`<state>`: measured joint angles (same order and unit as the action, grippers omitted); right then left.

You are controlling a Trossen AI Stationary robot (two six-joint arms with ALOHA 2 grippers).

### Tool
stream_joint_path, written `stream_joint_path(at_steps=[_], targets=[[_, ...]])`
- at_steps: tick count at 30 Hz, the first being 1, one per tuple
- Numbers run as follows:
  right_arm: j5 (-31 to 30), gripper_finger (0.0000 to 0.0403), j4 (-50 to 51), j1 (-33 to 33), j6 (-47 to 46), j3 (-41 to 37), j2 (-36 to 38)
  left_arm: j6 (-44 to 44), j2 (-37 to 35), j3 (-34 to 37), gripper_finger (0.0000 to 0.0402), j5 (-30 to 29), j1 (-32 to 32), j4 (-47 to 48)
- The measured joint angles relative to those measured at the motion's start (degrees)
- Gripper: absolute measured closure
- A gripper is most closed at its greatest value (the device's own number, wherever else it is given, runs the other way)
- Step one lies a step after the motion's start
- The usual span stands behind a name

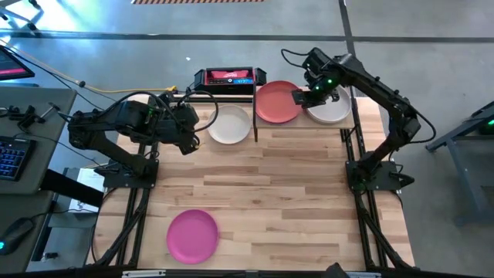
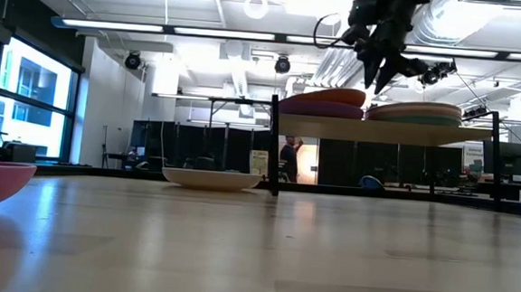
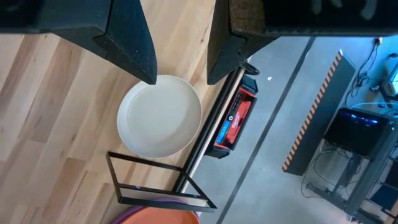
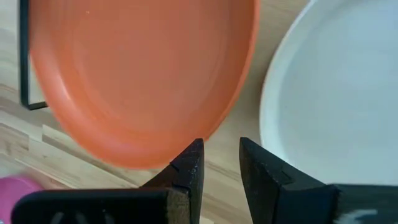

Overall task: Place and stack plates onto a shelf
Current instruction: Stack the orange plate on top of the violet plate on the shelf

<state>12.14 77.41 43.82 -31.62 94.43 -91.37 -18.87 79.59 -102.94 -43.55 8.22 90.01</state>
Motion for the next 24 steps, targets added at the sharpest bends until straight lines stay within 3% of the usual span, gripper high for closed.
stream_joint_path(at_steps=[9,14,24], targets=[[-0.14,0.0323,2.11,-7.44,0.12,0.0,0.85,0.44,0.0,0.0,0.027,0.0,0.01,0.01],[-4.46,0.0323,1.67,-13.56,-0.09,0.0,0.85,0.57,0.0,0.0,0.027,0.02,0.01,0.01],[-7.55,0.0323,-20.1,-23.21,-0.2,0.0,0.11,0.56,0.0,0.0,0.027,0.07,0.01,0.01]])
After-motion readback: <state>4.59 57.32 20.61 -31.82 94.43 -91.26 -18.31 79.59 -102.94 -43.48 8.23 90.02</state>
